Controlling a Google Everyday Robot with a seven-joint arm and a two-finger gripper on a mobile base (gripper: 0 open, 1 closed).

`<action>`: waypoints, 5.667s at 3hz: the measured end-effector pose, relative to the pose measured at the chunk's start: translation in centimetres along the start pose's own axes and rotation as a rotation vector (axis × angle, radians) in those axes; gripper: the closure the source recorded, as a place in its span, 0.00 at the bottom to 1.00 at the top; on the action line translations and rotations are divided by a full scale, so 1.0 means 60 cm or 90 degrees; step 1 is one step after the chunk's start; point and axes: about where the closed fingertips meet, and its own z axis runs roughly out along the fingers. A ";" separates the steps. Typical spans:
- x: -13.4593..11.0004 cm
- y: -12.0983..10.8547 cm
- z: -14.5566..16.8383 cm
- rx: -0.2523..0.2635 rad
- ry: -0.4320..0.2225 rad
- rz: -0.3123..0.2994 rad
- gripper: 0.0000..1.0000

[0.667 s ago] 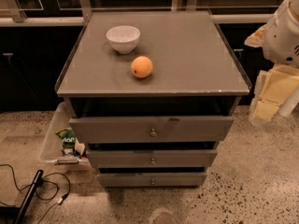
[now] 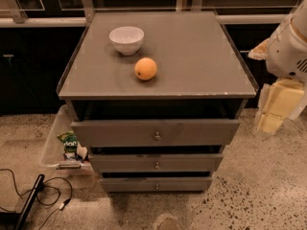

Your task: Open bottom drawer

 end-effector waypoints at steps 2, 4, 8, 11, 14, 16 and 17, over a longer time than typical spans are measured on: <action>0.045 0.102 0.152 -0.068 -0.028 -0.031 0.00; 0.077 0.156 0.267 -0.107 -0.044 -0.045 0.00; 0.122 0.230 0.718 -0.201 -0.155 -0.059 0.00; 0.172 0.228 0.827 -0.188 -0.168 -0.048 0.00; 0.240 0.167 0.949 -0.042 -0.188 -0.115 0.00; 0.217 0.178 1.092 -0.066 -0.215 -0.132 0.00; 0.207 0.169 1.167 -0.067 -0.238 -0.138 0.00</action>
Offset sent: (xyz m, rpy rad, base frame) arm -0.0675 0.0086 -0.1948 0.0749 0.1251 0.1627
